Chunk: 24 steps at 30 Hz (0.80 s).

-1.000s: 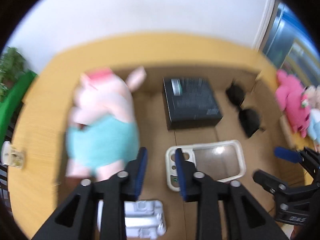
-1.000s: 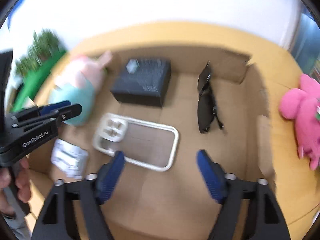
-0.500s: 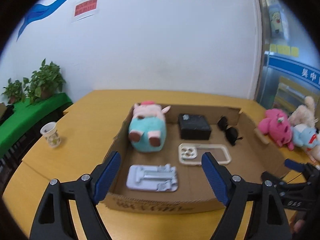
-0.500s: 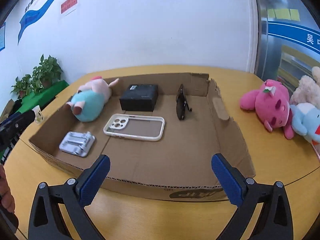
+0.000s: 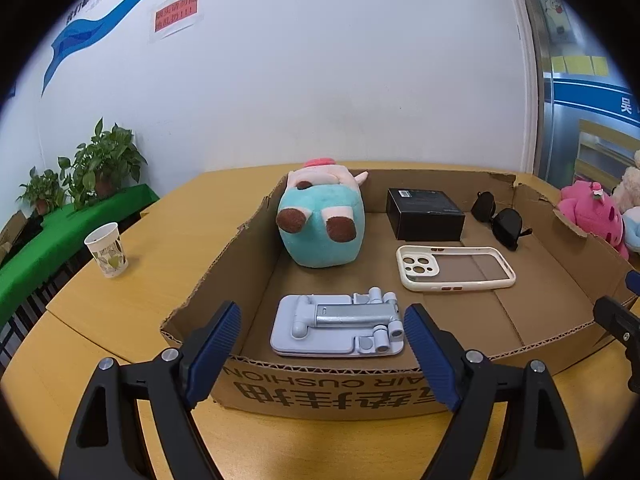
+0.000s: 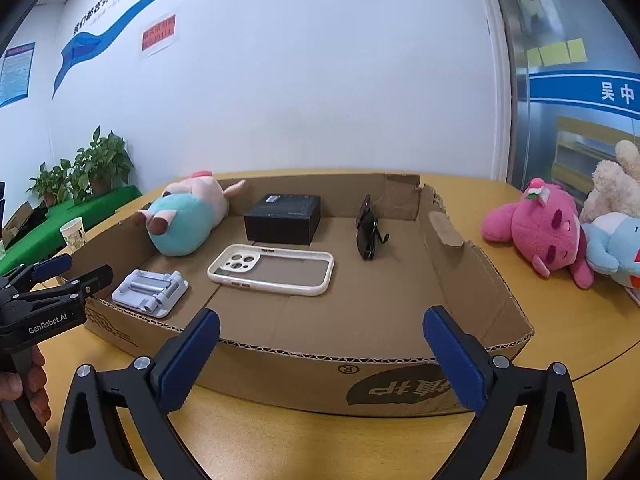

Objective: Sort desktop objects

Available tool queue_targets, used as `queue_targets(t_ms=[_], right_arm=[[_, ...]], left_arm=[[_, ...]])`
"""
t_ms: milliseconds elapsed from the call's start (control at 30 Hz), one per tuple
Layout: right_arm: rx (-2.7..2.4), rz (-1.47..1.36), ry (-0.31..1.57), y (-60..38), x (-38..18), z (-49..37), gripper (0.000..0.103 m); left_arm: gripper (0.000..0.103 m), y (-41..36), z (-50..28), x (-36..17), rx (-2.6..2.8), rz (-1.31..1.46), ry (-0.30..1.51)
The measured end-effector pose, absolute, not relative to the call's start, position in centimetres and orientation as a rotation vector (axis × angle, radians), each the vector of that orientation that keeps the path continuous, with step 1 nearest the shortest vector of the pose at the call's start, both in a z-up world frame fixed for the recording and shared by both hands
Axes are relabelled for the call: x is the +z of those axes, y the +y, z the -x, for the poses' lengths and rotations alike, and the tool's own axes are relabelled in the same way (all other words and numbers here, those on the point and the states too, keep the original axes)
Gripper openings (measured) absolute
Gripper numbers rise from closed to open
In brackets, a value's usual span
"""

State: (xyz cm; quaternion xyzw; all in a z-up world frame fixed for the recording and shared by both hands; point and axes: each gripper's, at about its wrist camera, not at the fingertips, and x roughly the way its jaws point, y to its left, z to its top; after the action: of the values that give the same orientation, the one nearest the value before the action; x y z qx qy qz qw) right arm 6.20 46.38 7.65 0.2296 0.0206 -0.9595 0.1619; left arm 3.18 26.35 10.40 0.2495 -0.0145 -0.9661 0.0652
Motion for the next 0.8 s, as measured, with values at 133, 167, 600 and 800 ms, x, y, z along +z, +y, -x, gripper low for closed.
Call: queue_targets(t_ms=[133, 167, 600, 800], right_arm=[[-2.749, -0.619, 0.053, 46.50, 7.65, -6.52, 0.103], [-2.749, -0.619, 0.052, 46.49, 7.65, -6.52, 0.103], [-2.749, -0.619, 0.054, 46.53, 7.67, -6.47, 0.103], [-2.748, -0.619, 0.053, 46.54, 7.67, -6.46, 0.103]], left_arm=[[0.086, 26.24, -3.95, 9.93, -2.955, -0.648, -0.048], [0.086, 26.14, -3.99, 9.91, -2.963, -0.645, -0.039], [0.087, 26.20, -3.89, 9.84, -2.964, -0.645, -0.042], [0.088, 26.20, -3.96, 9.84, -2.967, -0.645, -0.038]])
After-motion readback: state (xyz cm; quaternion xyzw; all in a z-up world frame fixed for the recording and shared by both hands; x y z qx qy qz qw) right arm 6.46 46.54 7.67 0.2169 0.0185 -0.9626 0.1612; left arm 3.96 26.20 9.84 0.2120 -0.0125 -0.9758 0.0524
